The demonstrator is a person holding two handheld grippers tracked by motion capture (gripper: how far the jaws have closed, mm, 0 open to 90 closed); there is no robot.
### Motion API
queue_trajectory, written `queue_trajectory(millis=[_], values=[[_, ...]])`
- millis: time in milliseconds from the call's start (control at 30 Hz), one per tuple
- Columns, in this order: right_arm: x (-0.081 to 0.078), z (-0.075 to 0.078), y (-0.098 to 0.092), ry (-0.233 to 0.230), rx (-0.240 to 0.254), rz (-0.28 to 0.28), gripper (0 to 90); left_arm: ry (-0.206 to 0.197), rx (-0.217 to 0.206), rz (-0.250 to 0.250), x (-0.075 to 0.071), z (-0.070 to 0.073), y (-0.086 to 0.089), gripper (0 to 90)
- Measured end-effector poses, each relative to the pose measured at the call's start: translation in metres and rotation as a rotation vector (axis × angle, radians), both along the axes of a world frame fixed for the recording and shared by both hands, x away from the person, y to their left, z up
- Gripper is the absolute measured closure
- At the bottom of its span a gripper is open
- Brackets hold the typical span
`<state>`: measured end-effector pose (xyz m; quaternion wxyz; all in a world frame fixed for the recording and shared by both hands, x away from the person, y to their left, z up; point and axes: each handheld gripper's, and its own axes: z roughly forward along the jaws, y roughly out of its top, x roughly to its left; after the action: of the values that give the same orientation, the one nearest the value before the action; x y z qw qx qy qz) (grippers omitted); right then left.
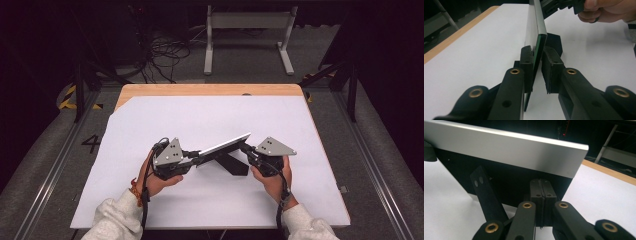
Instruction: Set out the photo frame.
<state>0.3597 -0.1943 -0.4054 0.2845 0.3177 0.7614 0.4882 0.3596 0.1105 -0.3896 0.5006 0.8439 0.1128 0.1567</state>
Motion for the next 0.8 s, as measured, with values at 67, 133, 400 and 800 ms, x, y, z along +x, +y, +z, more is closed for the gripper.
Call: queue_trajectory(millis=[67,133,400,800], values=[[0.0,0.0,0.003,0.002,0.002,0.005,90.0,-0.001,0.001,-0.002,-0.001,0.0,-0.001,81.4],[0.0,0.0,0.006,0.003,-0.001,0.015,90.0,-0.003,0.007,-0.002,-0.003,0.001,-0.001,81.4],[0.002,0.001,0.015,0.004,-0.004,0.05,90.0,-0.002,0.01,-0.002,-0.008,0.0,-0.006,79.5],[0.01,-0.002,0.018,0.001,0.021,0.053,90.0,0.006,0.015,-0.007,-0.01,-0.004,-0.014,75.4]])
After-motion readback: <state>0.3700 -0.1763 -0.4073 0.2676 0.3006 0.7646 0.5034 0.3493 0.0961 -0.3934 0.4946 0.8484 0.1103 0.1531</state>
